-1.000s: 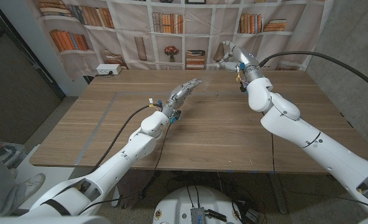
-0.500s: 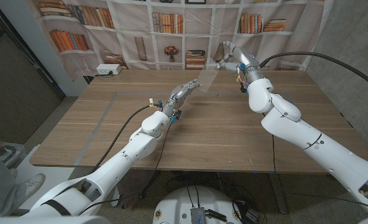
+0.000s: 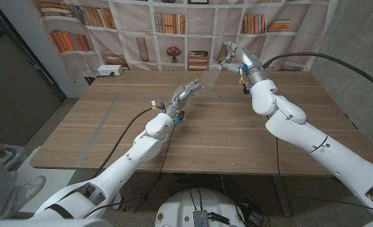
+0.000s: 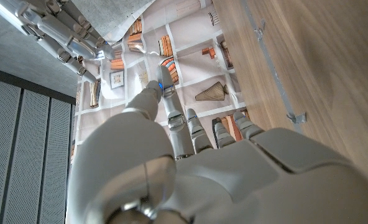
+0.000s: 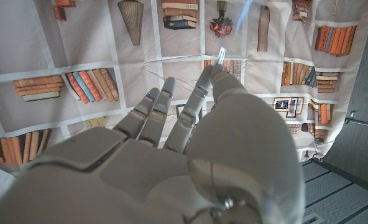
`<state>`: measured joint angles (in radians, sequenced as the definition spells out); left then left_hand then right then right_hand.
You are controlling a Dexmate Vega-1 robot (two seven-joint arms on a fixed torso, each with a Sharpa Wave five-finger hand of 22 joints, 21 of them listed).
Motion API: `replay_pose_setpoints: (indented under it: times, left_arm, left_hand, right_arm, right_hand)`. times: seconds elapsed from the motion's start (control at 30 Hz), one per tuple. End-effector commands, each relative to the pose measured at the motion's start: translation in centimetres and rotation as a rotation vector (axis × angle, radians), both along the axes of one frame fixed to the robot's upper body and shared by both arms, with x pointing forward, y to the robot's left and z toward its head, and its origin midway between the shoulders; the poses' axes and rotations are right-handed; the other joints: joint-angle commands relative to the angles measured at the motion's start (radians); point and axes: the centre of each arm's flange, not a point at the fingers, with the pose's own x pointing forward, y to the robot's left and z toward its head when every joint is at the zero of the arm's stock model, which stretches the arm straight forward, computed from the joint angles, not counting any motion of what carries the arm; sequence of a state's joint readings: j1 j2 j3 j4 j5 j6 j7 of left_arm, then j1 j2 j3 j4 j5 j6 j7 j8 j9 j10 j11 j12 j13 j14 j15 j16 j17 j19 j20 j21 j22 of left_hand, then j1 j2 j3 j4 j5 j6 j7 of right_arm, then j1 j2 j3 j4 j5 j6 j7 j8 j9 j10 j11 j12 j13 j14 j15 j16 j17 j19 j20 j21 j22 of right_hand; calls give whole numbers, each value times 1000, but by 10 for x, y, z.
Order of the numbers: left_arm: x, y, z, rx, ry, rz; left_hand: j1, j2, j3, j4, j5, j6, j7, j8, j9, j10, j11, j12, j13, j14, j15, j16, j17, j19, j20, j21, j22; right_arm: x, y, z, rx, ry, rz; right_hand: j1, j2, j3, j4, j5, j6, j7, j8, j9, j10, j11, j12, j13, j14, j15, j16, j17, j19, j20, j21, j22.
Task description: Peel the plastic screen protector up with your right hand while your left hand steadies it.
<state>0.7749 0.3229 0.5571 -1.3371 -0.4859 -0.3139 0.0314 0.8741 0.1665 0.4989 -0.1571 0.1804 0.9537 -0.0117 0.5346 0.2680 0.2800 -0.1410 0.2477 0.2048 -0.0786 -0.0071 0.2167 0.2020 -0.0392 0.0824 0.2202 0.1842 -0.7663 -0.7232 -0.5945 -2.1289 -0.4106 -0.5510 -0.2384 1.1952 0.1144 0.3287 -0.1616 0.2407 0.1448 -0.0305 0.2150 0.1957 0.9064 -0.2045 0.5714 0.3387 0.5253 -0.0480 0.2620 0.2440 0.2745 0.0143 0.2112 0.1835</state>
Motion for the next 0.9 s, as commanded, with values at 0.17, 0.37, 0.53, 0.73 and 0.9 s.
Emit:
replay_pose_setpoints:
  times: [0.17,0.37,0.53,0.73,0.9]
  left_arm:
    - [3,-7,-2,-45,5,-21]
    - [3,-8,-2,-29,4,-41]
    - [1,-4,-5,-24,10,-35]
    - [0,-2,-7,-24,14,-31]
    - [0,-1,-7,-27,10,-45]
  left_hand:
    - [18,-4,12,1,0,21,12,20,12,15,-2,-3,4,1,-17,0,1,5,-12,6,5]
    - [24,-11,15,-1,-2,33,15,30,18,17,-3,-5,5,1,-19,-1,0,4,-14,5,5]
    - [27,-15,17,0,-3,33,14,33,21,18,-6,-6,5,0,-20,-3,0,4,-16,4,5]
    - [29,-19,18,1,-5,42,14,38,21,19,-6,-8,5,-1,-22,-4,0,2,-18,4,5]
    - [31,-23,19,1,-6,50,12,38,16,21,-8,-9,5,-1,-22,-5,-1,1,-19,3,5]
  right_arm:
    - [1,41,-22,-91,3,-35]
    - [3,44,-19,-82,-22,-66]
    - [5,42,-17,-72,-32,-79]
    - [8,39,-14,-61,-52,-105]
    - [9,35,-10,-53,-89,-157]
  right_hand:
    - [-2,-5,9,4,7,11,2,-2,1,30,-14,8,103,17,-171,-1,7,3,10,-1,2]
    - [-2,-7,10,3,8,16,3,-1,1,33,-14,9,104,22,-173,1,8,5,14,-1,2]
    - [-1,-10,11,2,9,18,3,-1,1,36,-14,9,104,25,-173,1,8,5,15,-1,2]
    - [-1,-12,11,1,9,21,1,0,1,39,-14,9,105,27,-172,1,8,5,15,-1,2]
    - [1,-14,10,-1,9,21,-5,-1,1,42,-14,8,105,29,-175,4,11,5,15,-1,2]
